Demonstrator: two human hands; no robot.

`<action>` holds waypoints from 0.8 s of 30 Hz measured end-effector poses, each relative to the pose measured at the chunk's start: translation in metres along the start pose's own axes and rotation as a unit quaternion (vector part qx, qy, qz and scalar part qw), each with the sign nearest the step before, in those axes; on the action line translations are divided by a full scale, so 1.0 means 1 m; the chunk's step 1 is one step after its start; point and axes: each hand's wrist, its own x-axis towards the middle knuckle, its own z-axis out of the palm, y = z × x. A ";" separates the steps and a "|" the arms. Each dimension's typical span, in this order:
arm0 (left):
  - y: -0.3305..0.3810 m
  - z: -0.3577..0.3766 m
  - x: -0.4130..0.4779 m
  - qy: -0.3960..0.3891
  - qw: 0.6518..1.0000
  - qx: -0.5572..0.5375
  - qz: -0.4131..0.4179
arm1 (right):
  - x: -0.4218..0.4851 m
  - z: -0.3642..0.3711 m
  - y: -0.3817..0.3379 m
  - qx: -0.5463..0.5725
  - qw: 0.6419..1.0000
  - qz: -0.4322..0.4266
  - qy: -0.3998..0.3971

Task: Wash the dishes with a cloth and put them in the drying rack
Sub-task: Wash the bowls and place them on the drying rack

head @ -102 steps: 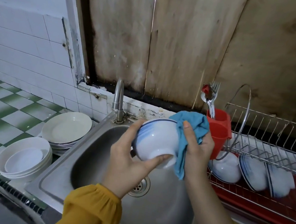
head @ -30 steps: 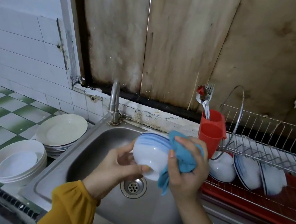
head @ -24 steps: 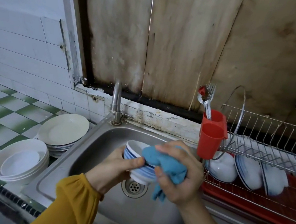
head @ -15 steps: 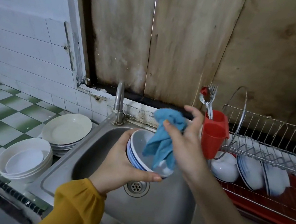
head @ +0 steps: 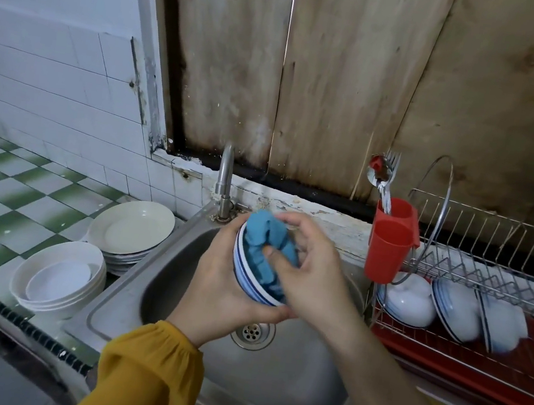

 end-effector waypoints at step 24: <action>-0.008 -0.023 -0.005 -0.066 0.997 0.013 0.025 | -0.015 -0.006 -0.005 0.011 0.977 -0.097 -0.192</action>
